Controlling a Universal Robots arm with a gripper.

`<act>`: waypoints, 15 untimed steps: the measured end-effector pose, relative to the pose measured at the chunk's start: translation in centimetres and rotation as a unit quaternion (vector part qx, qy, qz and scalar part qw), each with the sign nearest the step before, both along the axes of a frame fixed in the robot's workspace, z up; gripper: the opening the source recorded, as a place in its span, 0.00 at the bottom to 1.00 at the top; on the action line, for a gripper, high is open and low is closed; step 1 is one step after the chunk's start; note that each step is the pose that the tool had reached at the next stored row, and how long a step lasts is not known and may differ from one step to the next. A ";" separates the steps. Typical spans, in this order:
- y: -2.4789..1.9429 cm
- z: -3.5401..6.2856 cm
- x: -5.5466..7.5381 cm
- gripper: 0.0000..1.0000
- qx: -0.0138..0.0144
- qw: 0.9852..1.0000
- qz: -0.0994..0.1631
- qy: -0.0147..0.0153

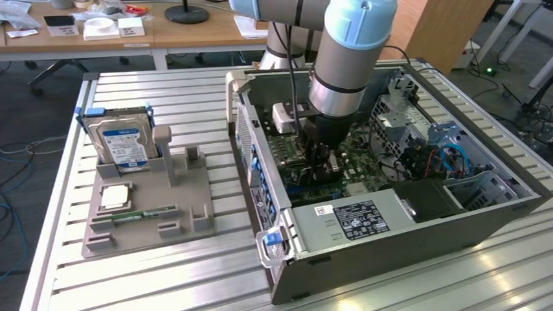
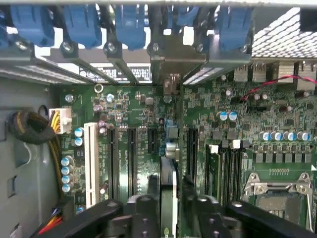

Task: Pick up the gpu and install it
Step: 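Insert the gpu into the slot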

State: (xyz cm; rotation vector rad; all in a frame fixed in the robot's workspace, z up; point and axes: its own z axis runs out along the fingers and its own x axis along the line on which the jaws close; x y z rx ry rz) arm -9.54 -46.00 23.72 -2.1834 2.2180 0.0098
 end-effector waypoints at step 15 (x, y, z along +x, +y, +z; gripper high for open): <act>-0.01 0.95 0.0 0.57 -0.001 1.000 0.000 0.000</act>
